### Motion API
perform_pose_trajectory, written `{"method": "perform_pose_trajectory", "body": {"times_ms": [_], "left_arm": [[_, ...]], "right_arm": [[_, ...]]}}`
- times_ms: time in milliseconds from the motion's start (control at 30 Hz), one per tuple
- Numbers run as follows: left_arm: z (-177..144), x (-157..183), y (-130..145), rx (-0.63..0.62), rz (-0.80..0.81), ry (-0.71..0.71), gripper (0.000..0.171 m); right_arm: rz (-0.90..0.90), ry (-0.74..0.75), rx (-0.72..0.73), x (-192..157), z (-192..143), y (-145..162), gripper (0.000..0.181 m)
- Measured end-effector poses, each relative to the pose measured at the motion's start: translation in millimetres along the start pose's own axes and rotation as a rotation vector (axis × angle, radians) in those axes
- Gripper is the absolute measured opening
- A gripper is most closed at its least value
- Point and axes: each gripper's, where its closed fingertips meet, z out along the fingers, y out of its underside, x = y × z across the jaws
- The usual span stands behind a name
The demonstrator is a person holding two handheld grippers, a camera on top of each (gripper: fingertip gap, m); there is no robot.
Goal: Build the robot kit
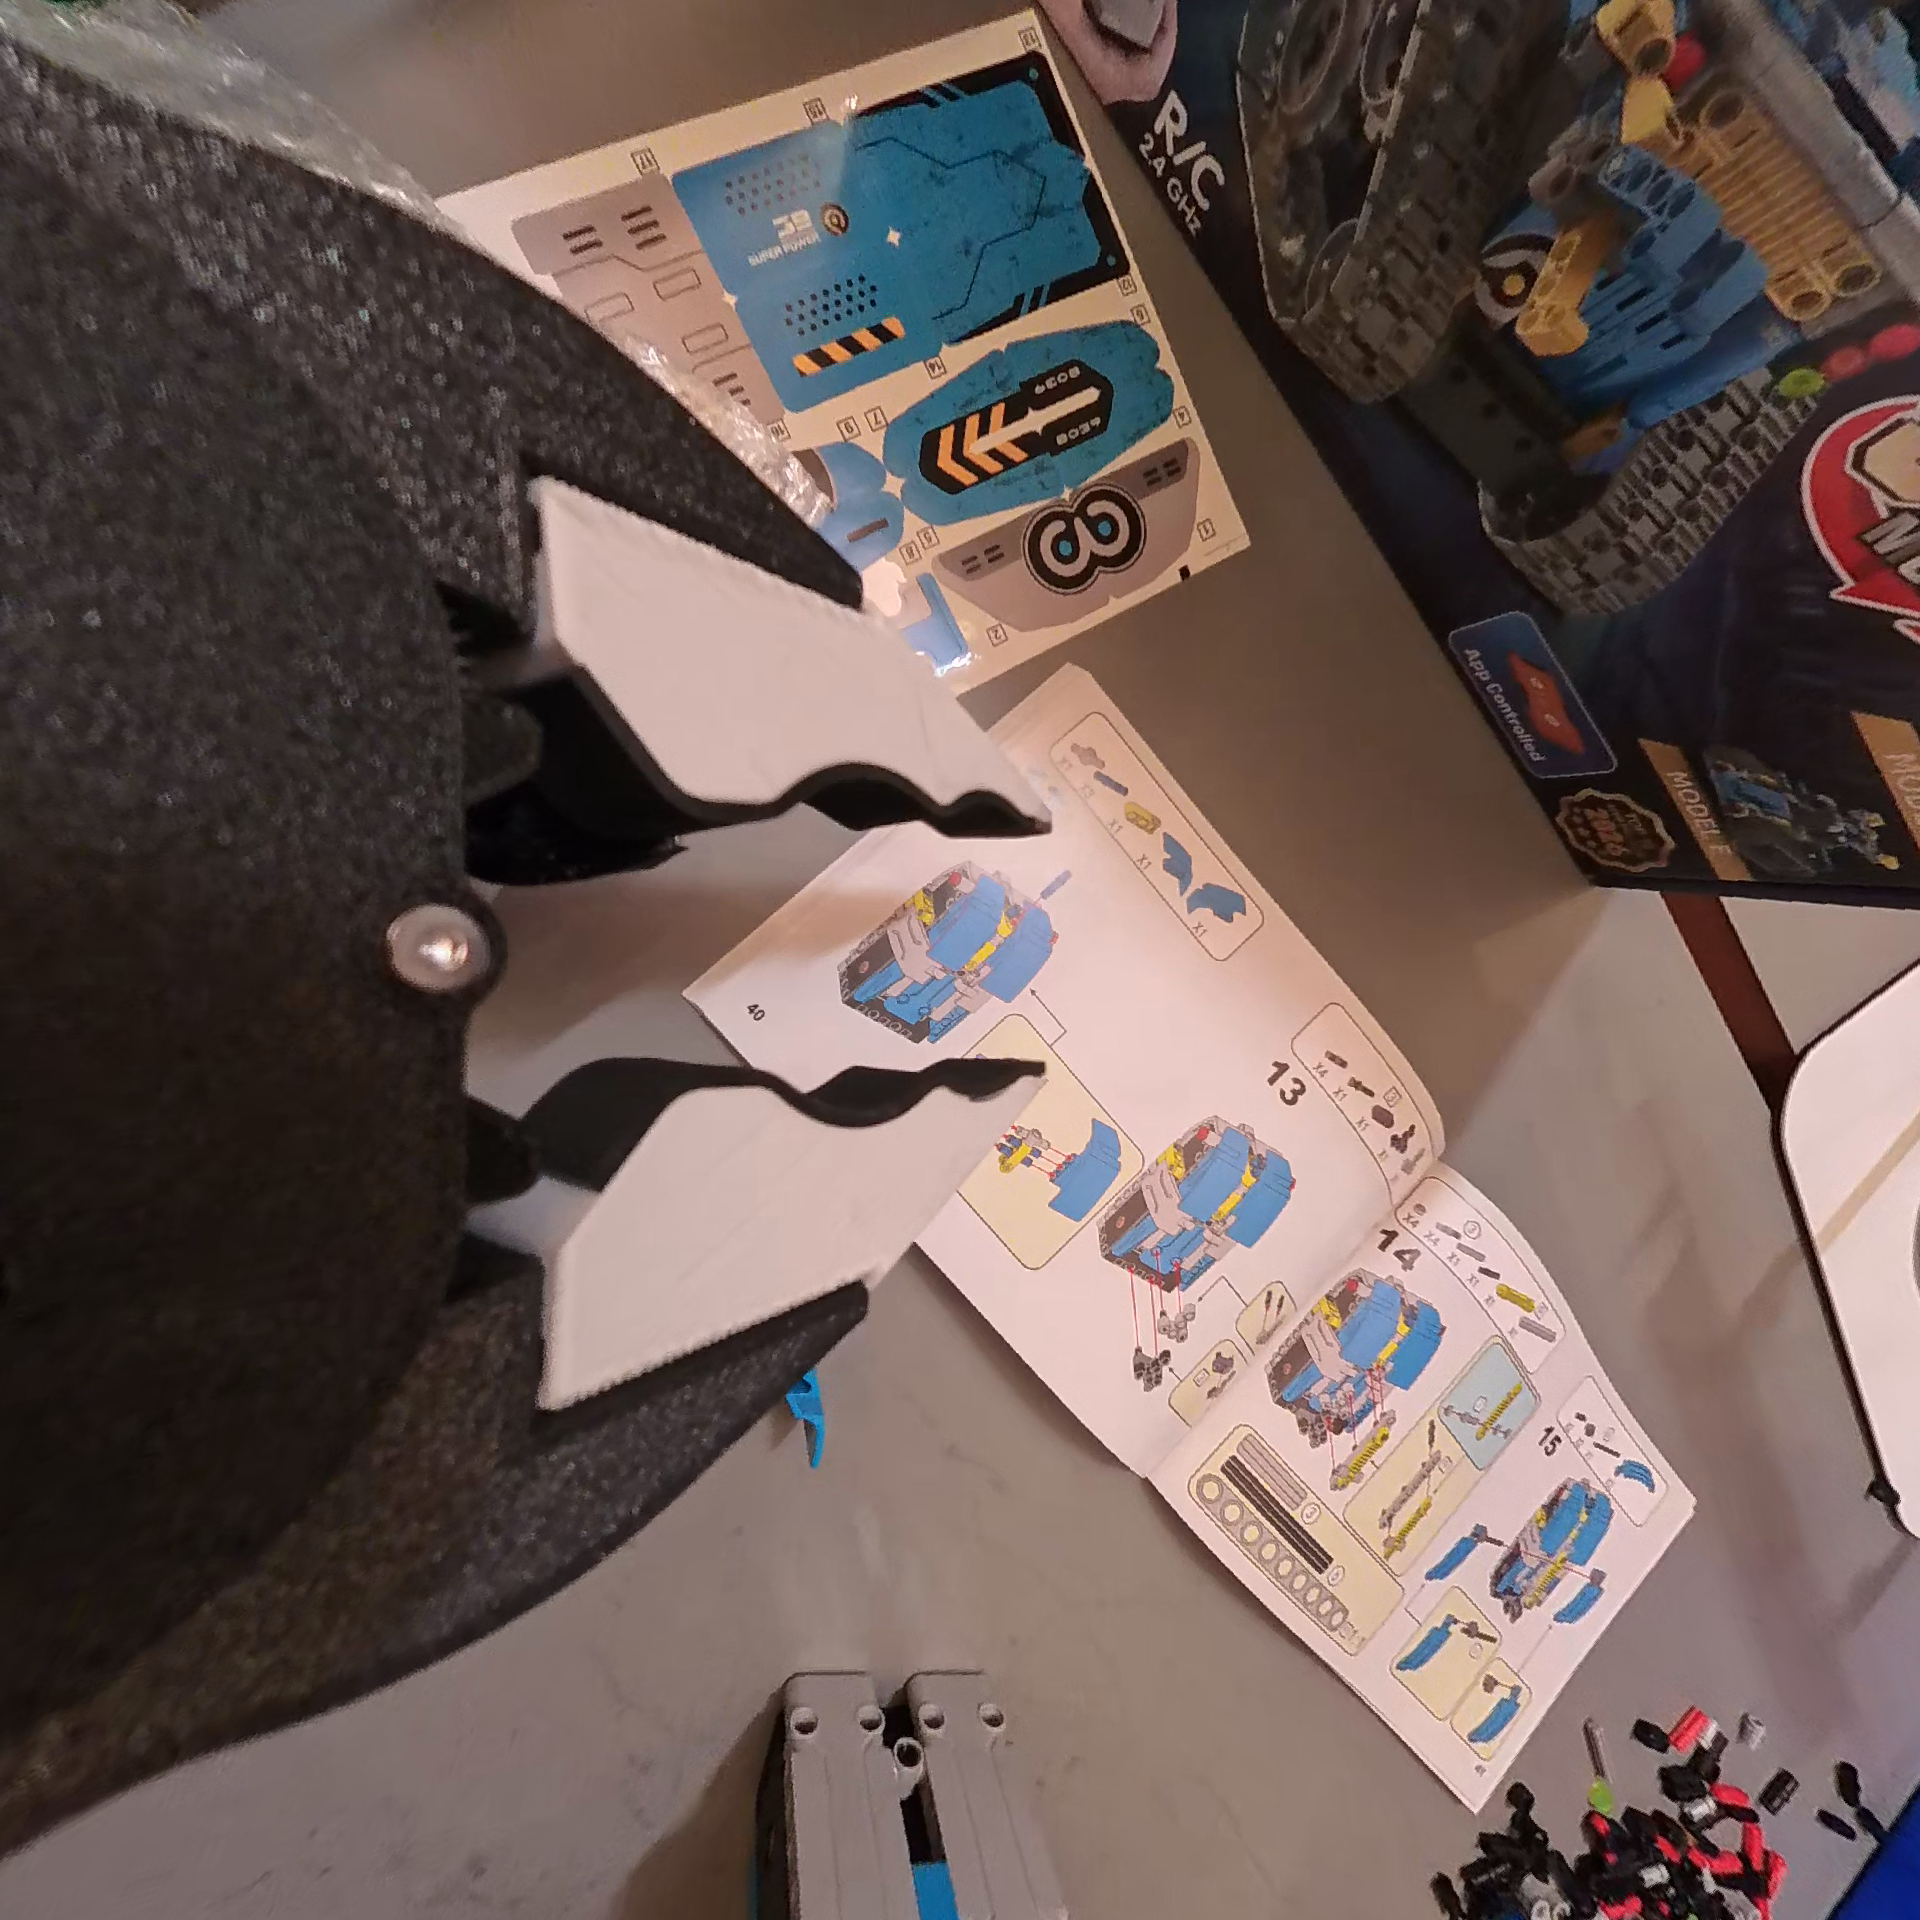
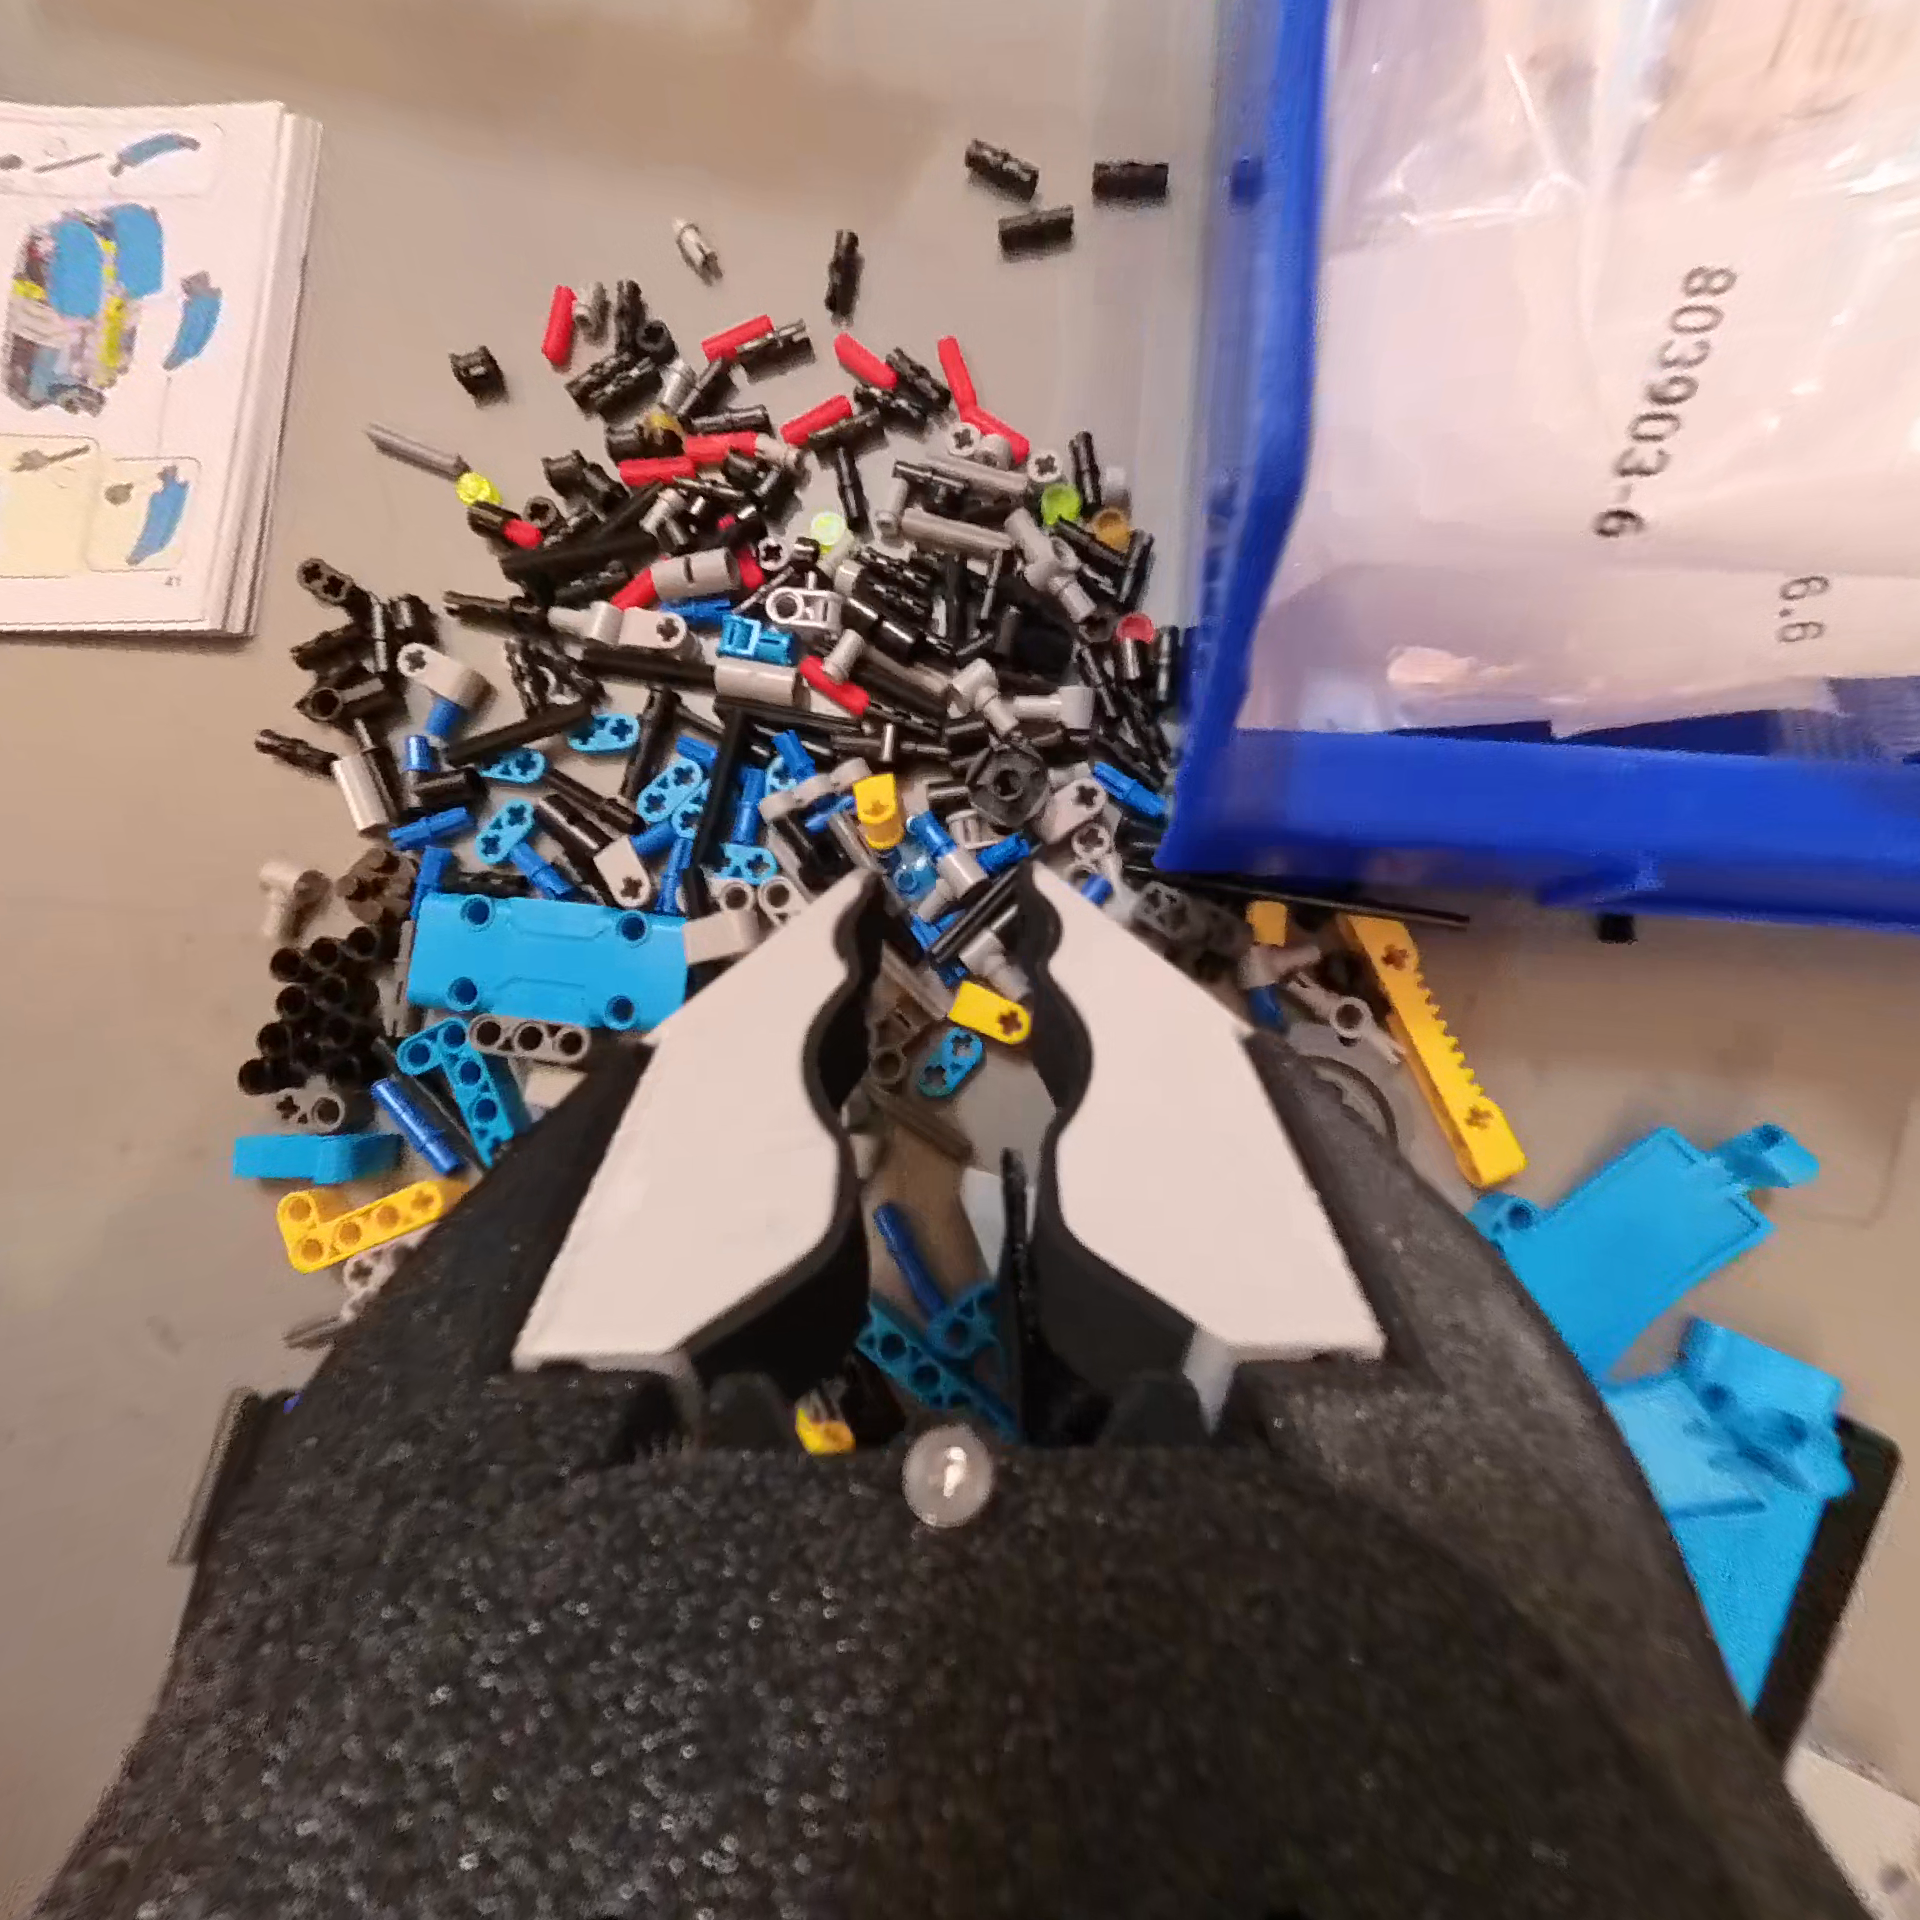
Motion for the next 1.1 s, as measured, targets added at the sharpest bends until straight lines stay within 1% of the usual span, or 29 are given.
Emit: {"method": "perform_pose_trajectory", "body": {"times_ms": [100, 200, 267, 367, 400, 467, 533, 633, 700, 767, 800, 933, 1033, 1100], "left_arm": [[1.8, -0.4, 1.9, -0.006, -0.002, 0.000, 0.042], [2.0, -0.5, 2.1, -0.007, -0.005, 0.002, 0.042], [1.9, -0.4, 1.7, -0.006, -0.005, 0.001, 0.042], [2.0, -0.3, 1.7, -0.006, -0.001, 0.000, 0.042], [2.1, -0.4, 1.8, -0.006, -0.001, 0.000, 0.042], [2.4, -1.0, 2.0, -0.007, -0.004, 0.000, 0.042], [2.9, -1.1, 2.6, -0.009, -0.007, 0.002, 0.042], [3.0, -0.9, 2.9, -0.010, -0.004, 0.002, 0.042], [2.8, -0.5, 2.5, -0.009, -0.003, 0.003, 0.042], [2.7, -0.6, 2.1, -0.008, -0.003, 0.002, 0.042], [2.9, -0.8, 2.3, -0.008, -0.004, 0.002, 0.042], [2.9, -1.2, 2.3, -0.009, -0.005, 0.002, 0.042], [3.3, -1.3, 2.7, -0.010, -0.007, 0.004, 0.042], [3.3, -0.9, 2.8, -0.011, -0.004, 0.004, 0.042]], "right_arm": [[-0.005, -0.080, -0.013, -15.3, 0.6, 5.8, 0.010], [0.003, -0.126, -0.046, -21.9, -0.5, 13.3, 0.010], [0.001, -0.119, -0.047, -20.4, -1.2, 13.5, 0.011], [-0.005, -0.117, -0.033, -18.1, -6.0, 10.2, 0.024], [-0.008, -0.100, -0.019, -14.0, -9.8, 7.6, 0.024], [0.006, -0.018, 0.011, 5.5, -17.9, 2.7, 0.024], [0.061, 0.048, 0.049, 26.1, -22.9, -0.9, 0.025], [0.129, 0.075, 0.056, 40.1, -18.0, 1.7, 0.030], [0.129, 0.069, 0.021, 38.8, -11.4, 7.0, 0.029], [0.102, 0.074, -0.001, 35.9, -8.6, 10.2, 0.024], [0.078, 0.074, -0.012, 33.6, -9.8, 11.6, 0.014], [0.058, 0.030, -0.056, 24.5, -15.7, 18.9, 0.006], [0.062, 0.010, -0.064, 23.0, -20.3, 20.7, 0.008], [0.055, 0.007, -0.056, 24.0, -24.2, 17.9, 0.017]]}}
